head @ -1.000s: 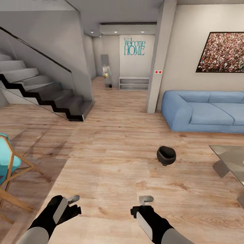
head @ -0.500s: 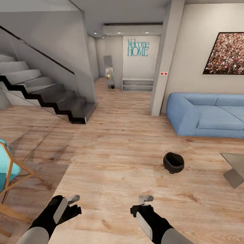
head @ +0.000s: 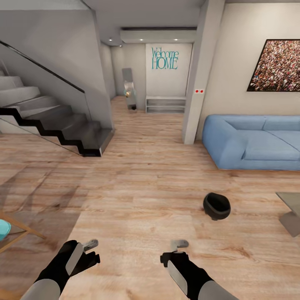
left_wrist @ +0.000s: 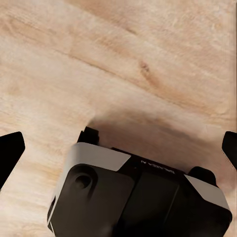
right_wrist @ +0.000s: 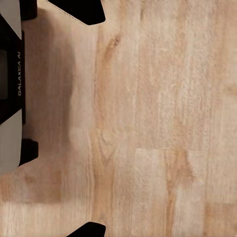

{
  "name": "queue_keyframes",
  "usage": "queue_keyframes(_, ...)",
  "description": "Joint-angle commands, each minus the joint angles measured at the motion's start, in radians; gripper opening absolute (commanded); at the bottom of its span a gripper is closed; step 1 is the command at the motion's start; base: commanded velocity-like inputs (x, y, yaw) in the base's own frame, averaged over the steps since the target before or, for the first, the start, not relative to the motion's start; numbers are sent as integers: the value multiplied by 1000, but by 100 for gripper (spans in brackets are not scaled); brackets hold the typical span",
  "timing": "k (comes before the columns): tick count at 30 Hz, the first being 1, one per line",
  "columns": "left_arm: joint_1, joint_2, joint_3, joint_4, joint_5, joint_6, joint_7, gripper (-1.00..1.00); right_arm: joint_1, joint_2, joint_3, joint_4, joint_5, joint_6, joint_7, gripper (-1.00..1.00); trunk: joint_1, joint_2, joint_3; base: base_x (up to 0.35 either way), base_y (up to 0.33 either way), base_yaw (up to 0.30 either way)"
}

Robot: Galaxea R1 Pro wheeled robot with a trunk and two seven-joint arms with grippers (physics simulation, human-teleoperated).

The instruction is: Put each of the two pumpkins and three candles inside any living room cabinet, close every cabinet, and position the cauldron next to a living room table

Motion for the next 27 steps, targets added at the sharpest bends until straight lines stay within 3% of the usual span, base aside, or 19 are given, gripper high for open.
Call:
queue_keyframes(1,0,0,-1,0,0,0,0,100,0,0,0,0,0,0,0,100,0,0,0,315,88,-11)
queue_keyframes(12,0,0,-2,0,0,-1,0,100,0,0,-1,0,-2,-1,0,100,0,0,0,316,47,-6)
queue_keyframes(27,0,0,-2,0,0,-1,0,100,0,0,-1,0,-2,-1,0,100,0,0,0,321,50,-178)
